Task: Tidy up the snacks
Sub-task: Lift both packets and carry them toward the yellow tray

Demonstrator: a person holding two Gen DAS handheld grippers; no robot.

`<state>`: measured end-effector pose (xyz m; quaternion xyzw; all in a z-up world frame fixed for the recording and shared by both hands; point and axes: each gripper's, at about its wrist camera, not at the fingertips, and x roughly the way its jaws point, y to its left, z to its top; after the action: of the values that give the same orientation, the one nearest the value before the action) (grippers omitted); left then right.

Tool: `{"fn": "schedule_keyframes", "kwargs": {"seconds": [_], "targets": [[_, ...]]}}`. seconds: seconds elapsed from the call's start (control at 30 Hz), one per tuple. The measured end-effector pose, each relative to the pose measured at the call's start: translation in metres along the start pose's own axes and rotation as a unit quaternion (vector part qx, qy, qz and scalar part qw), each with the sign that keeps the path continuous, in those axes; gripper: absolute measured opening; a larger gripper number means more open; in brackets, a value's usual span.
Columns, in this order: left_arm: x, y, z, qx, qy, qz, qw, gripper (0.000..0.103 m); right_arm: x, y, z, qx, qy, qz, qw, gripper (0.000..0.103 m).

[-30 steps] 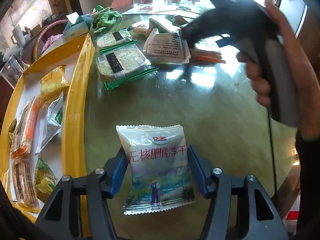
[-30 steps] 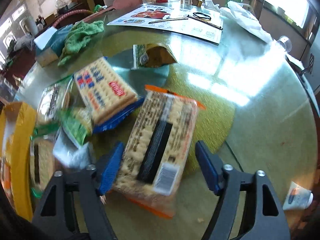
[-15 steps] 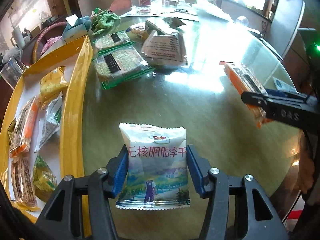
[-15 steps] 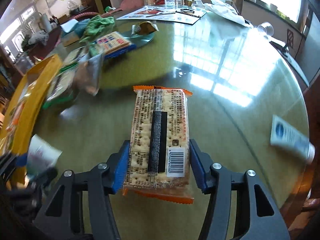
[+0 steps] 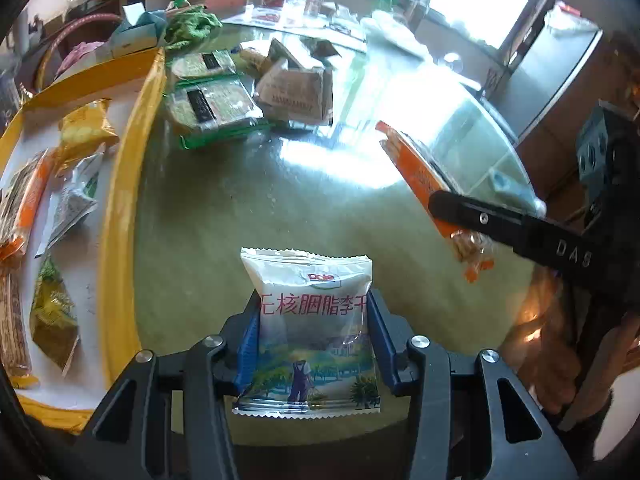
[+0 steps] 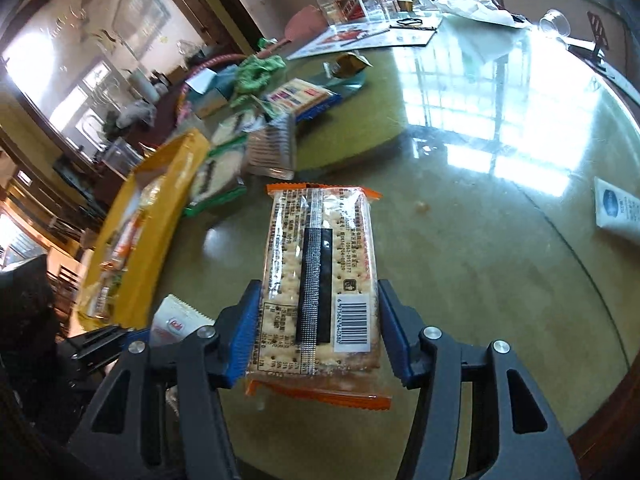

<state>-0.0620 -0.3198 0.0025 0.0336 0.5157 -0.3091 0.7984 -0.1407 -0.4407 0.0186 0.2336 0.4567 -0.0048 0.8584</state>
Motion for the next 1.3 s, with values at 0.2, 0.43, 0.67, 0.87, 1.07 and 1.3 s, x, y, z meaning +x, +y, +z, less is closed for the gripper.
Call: {"fn": "schedule_keyframes", "kwargs": {"seconds": [0.2,0.43,0.67,0.87,1.07,1.3], "targets": [[-0.034,0.005,-0.008,-0.02,-0.015,-0.028,0.9993,0.048,-0.026,0.019,-0.007,-0.004,-0.015,0.011,1.0,0.057],[-0.103,0.033,-0.013,-0.03,-0.062,0.0,0.9976,0.048,-0.048,0.076,-0.01,-0.059,-0.016,0.039,0.997,0.057],[-0.153,0.094,-0.014,-0.079,-0.098,0.022,0.9917,0.048,-0.029,0.141,0.002,-0.117,0.01,0.072,0.99,0.057],[-0.169,0.131,0.007,-0.084,-0.109,0.049,0.9892,0.048,0.005,0.188,0.019,-0.156,0.033,0.057,0.985,0.057],[-0.162,0.169,0.028,-0.099,-0.095,0.04,0.9898,0.048,0.041,0.215,0.046,-0.165,0.063,0.04,0.983,0.057],[-0.138,0.222,0.064,-0.12,-0.064,0.036,0.99,0.048,0.083,0.231,0.087,-0.142,0.082,0.026,0.986,0.057]]}}
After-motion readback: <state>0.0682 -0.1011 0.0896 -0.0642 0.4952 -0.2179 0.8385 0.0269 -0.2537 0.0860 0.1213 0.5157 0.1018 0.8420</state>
